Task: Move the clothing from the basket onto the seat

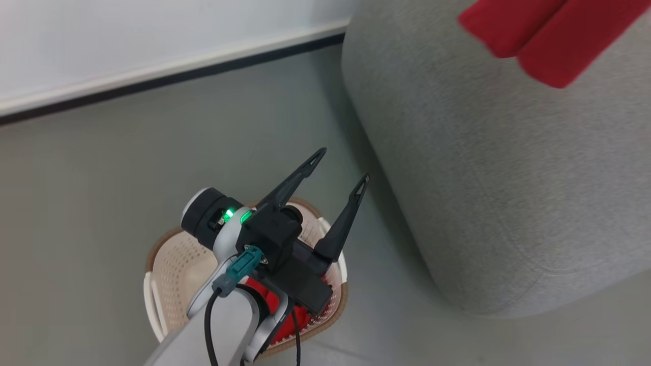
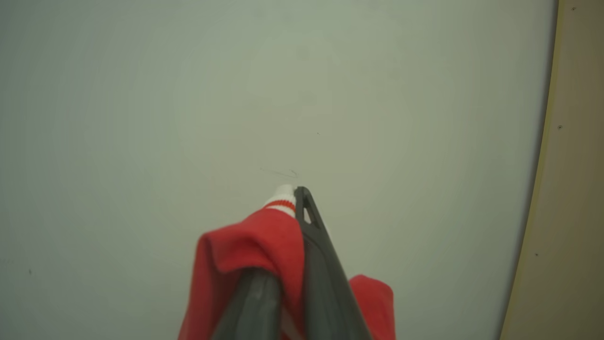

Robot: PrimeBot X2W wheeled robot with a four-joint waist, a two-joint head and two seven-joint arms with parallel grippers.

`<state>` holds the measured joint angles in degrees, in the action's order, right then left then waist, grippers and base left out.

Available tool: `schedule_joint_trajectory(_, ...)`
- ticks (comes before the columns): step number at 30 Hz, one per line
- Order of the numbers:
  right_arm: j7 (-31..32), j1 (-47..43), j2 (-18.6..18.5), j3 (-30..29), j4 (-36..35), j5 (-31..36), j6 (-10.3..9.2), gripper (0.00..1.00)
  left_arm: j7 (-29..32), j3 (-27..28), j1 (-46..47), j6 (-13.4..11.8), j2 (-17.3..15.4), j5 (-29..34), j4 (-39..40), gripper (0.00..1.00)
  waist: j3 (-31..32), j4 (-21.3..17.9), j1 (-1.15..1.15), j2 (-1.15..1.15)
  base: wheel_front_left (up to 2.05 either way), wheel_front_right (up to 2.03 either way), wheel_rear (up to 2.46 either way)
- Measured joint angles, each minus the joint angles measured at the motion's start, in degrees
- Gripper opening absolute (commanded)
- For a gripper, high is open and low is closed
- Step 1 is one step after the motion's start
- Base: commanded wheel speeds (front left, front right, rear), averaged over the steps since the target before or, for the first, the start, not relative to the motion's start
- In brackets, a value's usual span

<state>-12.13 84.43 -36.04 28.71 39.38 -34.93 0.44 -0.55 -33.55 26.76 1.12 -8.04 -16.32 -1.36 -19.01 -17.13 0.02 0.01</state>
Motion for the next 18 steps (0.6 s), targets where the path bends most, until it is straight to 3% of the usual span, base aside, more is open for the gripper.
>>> schedule_joint_trajectory(9,0.4,3.1,-1.5,-0.8,4.8,0.7,-1.02,0.00,0.5,0.6,2.8,0.5,-0.7,0.6,0.9,1.00,-6.3,4.2,0.00,0.00,0.00,0.00,0.00)
schedule_joint_trajectory(18,-0.6,4.2,1.4,0.6,9.7,2.6,-2.21,0.00,1.1,1.4,3.6,0.5,-2.1,1.9,1.1,1.00,-10.8,6.1,0.00,0.01,0.00,0.00,0.00)
